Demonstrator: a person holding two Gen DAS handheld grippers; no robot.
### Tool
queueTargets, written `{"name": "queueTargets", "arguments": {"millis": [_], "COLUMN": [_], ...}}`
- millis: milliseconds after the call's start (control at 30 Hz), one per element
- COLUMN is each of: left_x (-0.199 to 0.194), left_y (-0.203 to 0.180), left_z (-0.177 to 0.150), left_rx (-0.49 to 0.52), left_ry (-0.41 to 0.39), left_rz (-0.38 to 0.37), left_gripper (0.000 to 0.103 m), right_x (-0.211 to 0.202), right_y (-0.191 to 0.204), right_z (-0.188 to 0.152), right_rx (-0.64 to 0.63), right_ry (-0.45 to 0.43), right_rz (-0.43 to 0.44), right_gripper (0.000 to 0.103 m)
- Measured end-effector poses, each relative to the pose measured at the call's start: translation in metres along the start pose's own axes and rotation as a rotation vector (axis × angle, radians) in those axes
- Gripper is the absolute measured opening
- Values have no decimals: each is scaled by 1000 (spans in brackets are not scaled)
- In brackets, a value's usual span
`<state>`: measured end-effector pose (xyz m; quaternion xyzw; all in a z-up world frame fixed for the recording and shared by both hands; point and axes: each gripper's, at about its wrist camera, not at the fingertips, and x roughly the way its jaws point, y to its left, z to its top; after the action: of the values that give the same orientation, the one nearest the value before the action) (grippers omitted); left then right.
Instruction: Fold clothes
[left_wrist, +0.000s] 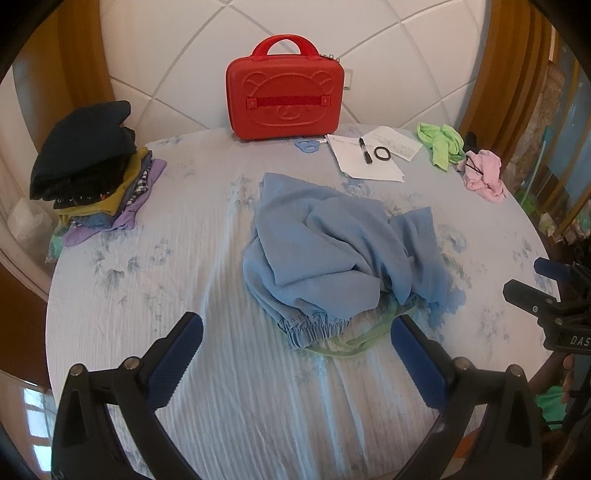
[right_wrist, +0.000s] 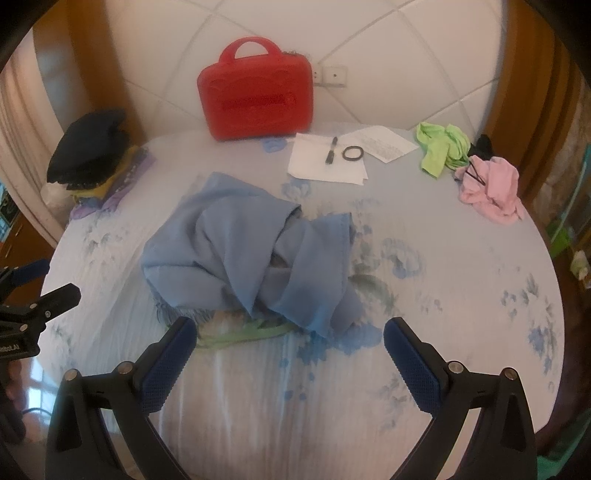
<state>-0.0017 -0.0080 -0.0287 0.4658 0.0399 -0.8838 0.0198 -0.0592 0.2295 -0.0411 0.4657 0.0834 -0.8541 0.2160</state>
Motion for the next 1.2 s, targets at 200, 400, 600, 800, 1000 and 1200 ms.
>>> {"name": "queueTargets", "arguments": {"millis": [200, 400, 600, 800, 1000, 1200], "left_x": [2, 5, 8, 22, 58, 104], "left_y": [2, 1, 1, 4, 14, 38], "left_z": [0, 0, 1, 1, -4, -5], "left_rx": [-4, -7, -7, -22, -38, -103], "left_ry": [6, 11, 23, 48, 127, 167], "left_rz": [2, 1, -5, -8, 7, 4], "left_gripper": [103, 103, 103, 103, 103, 103], "right_x": [1, 3, 7, 16, 43, 83], "right_y": [-1, -3, -3, -8, -16, -17], "right_z": [-1, 0, 1, 1, -2, 5], "right_rx": [2, 9, 2, 17, 46, 90], "right_ry": [4, 6, 14, 36, 95, 151], "right_rz": [-1, 4, 13, 26, 41, 137], "right_gripper": [103, 103, 103, 103, 103, 103]}}
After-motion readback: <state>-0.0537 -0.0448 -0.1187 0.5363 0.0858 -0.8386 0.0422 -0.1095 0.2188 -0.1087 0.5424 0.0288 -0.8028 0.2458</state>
